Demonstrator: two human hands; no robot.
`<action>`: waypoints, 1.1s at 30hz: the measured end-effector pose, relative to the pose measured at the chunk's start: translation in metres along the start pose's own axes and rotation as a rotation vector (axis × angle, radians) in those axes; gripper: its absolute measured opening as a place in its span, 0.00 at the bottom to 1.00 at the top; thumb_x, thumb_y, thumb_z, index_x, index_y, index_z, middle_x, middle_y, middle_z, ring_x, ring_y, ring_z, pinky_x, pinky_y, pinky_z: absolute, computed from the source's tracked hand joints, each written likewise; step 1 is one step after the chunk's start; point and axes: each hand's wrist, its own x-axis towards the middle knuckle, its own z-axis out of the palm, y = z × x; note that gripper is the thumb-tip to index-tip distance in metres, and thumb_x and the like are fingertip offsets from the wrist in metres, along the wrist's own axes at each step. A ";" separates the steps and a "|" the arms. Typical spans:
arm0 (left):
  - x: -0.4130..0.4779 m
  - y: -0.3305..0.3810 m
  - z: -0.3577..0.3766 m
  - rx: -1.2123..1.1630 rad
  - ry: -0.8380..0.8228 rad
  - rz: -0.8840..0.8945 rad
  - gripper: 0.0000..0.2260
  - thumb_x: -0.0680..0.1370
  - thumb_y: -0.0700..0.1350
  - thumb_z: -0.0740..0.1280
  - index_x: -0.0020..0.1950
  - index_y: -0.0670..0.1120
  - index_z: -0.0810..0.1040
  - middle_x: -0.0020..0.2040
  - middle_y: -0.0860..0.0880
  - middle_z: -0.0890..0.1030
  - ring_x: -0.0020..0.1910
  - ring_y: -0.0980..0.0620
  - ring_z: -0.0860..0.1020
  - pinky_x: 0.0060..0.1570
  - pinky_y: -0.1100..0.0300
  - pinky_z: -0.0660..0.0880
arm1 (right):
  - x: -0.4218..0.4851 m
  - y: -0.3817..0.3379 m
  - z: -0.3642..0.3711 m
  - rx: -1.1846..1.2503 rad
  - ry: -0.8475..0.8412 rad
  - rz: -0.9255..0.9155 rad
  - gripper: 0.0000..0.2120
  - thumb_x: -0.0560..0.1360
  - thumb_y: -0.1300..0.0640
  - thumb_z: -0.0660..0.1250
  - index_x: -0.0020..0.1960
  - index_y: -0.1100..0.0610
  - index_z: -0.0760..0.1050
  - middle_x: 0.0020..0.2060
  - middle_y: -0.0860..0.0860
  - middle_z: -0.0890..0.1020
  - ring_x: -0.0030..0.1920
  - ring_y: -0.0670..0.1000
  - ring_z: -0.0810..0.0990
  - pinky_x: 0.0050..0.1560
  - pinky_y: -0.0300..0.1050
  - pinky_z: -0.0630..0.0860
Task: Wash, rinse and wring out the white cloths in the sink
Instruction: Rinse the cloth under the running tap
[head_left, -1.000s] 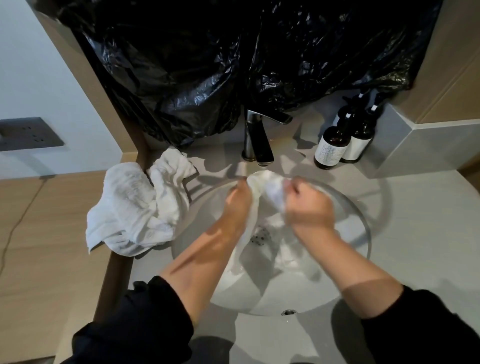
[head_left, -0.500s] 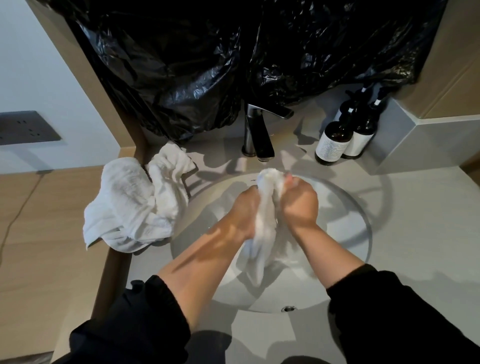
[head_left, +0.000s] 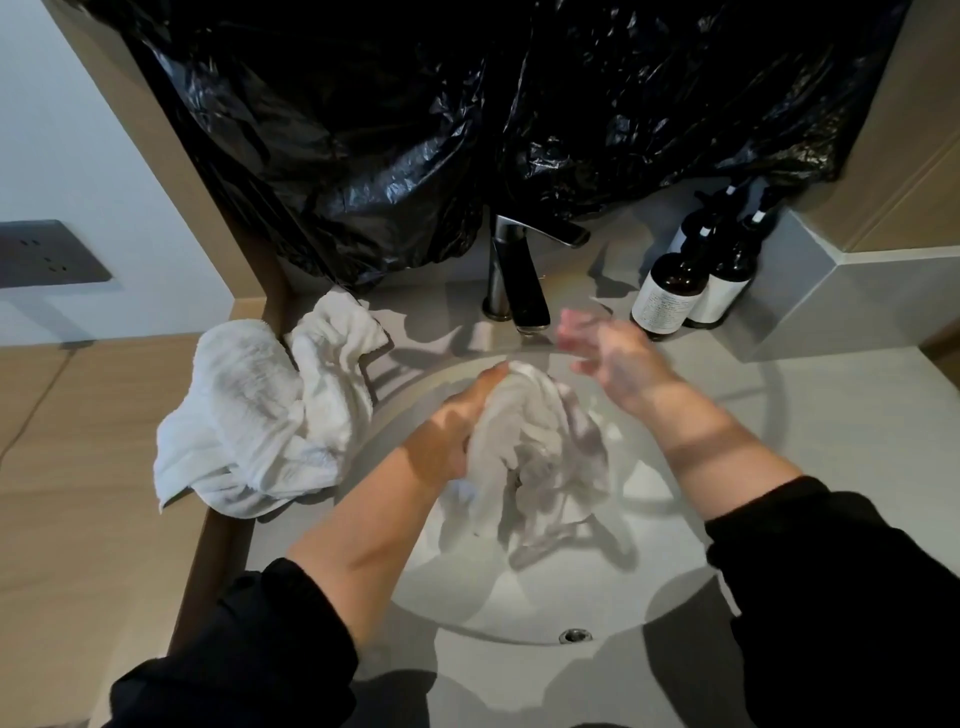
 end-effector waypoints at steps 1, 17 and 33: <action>0.004 0.003 0.002 -0.011 -0.009 -0.007 0.09 0.81 0.52 0.62 0.46 0.48 0.74 0.43 0.50 0.78 0.41 0.53 0.77 0.45 0.58 0.76 | 0.001 -0.016 -0.001 0.260 -0.062 -0.012 0.09 0.81 0.63 0.54 0.55 0.58 0.73 0.48 0.54 0.80 0.51 0.54 0.79 0.58 0.52 0.73; 0.049 0.023 0.007 -0.129 -0.260 0.055 0.05 0.79 0.42 0.59 0.45 0.44 0.73 0.39 0.45 0.70 0.38 0.51 0.70 0.40 0.62 0.66 | 0.011 -0.067 -0.010 0.459 -0.175 -0.153 0.14 0.73 0.68 0.59 0.57 0.65 0.72 0.57 0.62 0.79 0.57 0.58 0.80 0.62 0.50 0.75; 0.069 0.014 -0.030 0.560 -0.331 0.217 0.25 0.70 0.60 0.73 0.55 0.42 0.78 0.47 0.45 0.82 0.45 0.45 0.80 0.48 0.56 0.78 | 0.038 0.041 -0.059 0.098 -0.516 0.024 0.22 0.65 0.72 0.68 0.59 0.65 0.76 0.48 0.59 0.84 0.47 0.55 0.84 0.46 0.44 0.80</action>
